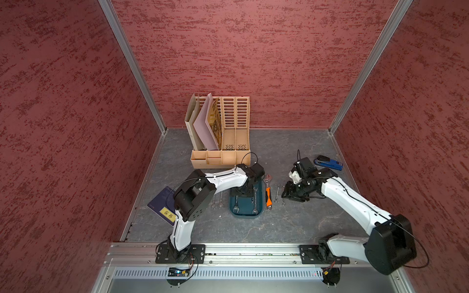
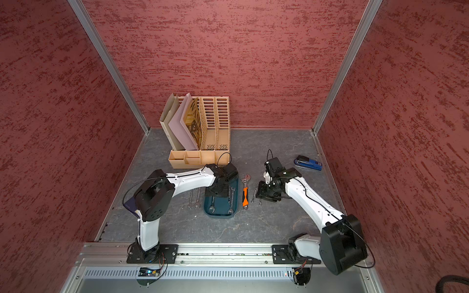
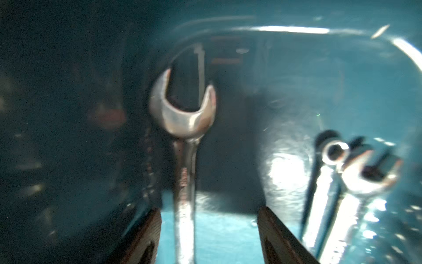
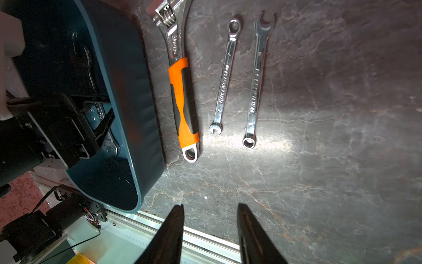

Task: Take out the wrench from the storage box
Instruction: Pick up the wrench from the storage box.

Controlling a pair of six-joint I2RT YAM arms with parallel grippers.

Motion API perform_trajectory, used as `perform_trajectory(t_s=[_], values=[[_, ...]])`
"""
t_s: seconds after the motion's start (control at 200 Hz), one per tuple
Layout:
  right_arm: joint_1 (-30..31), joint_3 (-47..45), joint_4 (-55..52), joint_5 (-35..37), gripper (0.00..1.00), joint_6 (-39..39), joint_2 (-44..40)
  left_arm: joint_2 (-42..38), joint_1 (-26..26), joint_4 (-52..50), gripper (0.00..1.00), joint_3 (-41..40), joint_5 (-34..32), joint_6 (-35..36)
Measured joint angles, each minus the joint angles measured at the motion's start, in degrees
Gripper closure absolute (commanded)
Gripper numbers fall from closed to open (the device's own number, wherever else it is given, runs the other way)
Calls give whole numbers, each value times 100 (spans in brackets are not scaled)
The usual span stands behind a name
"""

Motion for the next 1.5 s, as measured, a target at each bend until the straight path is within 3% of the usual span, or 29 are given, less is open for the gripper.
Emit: perform_trajectory(t_s=[0.456,1.147,1.503], values=[[0,-7,37,-35,57,15,33,-13,-181,581,34,-101,203,-26],[0,-7,42,-37,57,15,160,-461,87,553,63,-415,498,568],[0,-7,44,-37,57,15,188,-157,35,487,70,-282,527,686]])
